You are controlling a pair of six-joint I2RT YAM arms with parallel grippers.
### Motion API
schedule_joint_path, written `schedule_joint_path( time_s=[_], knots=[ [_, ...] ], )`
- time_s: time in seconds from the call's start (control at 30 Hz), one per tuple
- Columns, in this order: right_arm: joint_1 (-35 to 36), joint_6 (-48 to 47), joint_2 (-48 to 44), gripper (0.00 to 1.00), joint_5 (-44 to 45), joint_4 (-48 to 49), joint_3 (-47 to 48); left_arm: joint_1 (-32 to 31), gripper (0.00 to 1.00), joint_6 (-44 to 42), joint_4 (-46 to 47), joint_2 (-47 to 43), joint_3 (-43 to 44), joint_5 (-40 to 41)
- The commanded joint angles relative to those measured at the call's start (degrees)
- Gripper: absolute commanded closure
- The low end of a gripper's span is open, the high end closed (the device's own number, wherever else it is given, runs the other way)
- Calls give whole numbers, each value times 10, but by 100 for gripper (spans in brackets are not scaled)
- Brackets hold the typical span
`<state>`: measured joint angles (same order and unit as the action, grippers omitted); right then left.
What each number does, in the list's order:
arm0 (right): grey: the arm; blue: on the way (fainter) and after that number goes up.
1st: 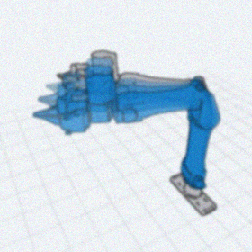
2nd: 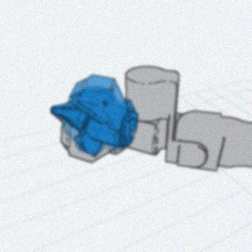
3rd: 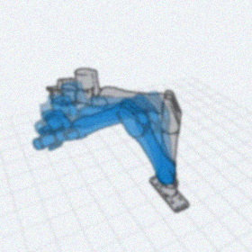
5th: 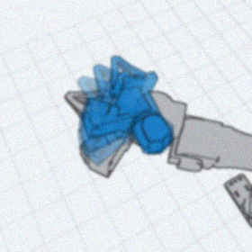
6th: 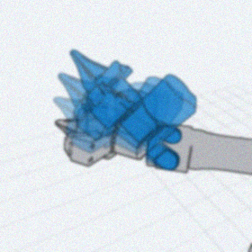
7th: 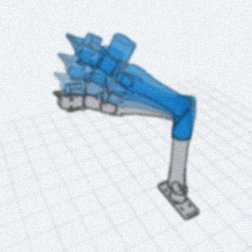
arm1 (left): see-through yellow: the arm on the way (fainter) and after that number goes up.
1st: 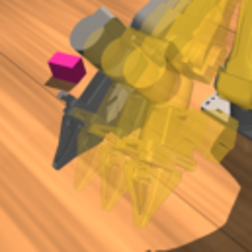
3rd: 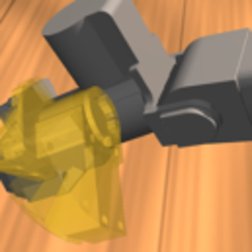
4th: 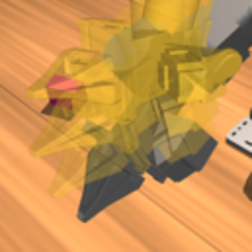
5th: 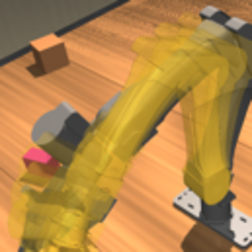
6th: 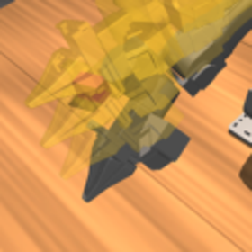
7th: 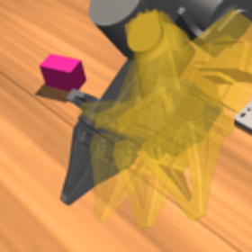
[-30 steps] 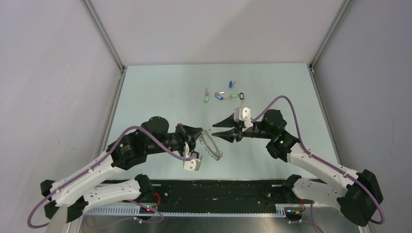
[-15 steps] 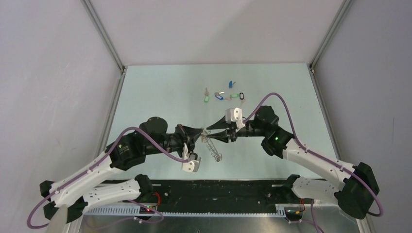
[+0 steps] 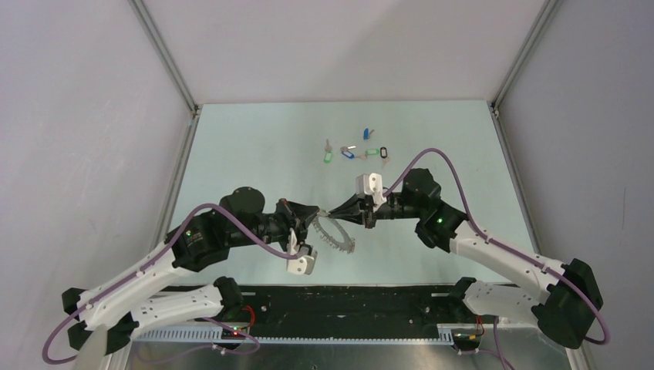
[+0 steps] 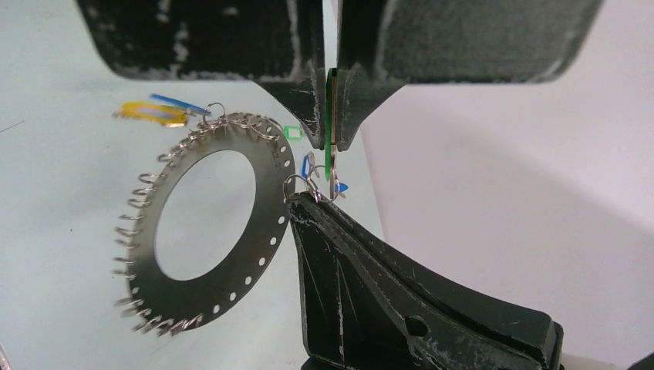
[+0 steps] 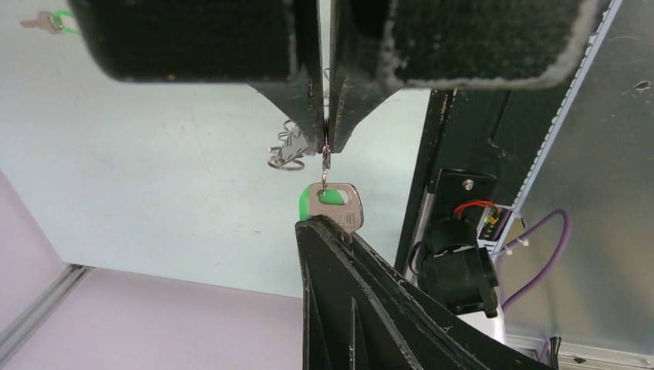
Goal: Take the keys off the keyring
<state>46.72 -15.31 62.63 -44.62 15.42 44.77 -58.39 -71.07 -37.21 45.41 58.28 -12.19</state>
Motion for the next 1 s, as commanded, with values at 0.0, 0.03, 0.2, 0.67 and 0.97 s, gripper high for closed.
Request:
schedule_joint_path(
  time_s=[0.0,0.03,0.2,0.67,0.97],
  knots=[
    [2,0,-16,100,6,-13,21,-1,100,-10,49,-13,11,7],
    [1,1,-19,100,8,-13,21,-2,100,-10,48,-14,10,8],
    [-21,36,-30,100,5,-8,20,-1,100,-3,48,-19,1,11],
    [-79,177,-67,100,-7,109,2,-1,100,23,48,-11,-43,6],
    [-104,160,-138,100,200,-12,-10,49,100,278,157,73,-24,-27]
  ],
)
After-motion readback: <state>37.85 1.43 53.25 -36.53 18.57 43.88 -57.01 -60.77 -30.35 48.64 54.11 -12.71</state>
